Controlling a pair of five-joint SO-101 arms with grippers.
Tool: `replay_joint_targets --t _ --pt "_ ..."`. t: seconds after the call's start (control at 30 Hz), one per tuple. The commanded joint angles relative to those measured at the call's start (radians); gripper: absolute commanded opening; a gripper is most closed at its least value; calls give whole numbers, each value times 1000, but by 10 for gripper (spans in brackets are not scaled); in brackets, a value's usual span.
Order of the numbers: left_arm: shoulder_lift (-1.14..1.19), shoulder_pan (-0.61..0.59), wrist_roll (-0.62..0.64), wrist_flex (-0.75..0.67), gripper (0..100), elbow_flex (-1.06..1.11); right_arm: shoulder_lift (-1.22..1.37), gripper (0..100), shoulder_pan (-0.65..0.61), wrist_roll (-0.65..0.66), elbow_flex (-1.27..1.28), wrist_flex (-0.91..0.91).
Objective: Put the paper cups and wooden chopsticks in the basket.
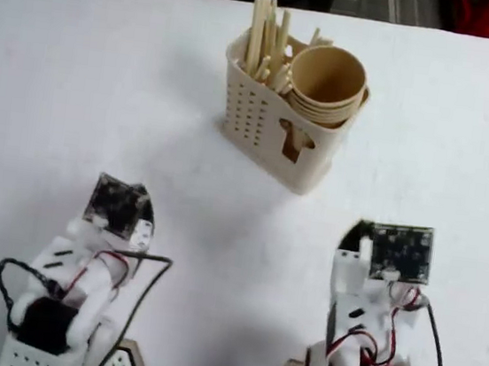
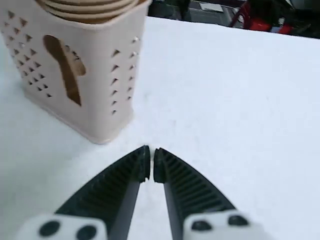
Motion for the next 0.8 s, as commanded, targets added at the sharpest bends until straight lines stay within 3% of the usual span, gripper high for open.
replay_joint_targets --t 0.0,0.3,0.57,0.77 --pt "-16 -8 -8 -29 25 31 5 30 51 3 52 4" --pt "-16 -7 -8 -29 25 216 5 30 54 5 242 4" --pt "-13 -8 -5 -20 25 222 5 30 54 3 419 1" --pt "-13 -7 -6 63 26 222 8 30 54 11 520 -27"
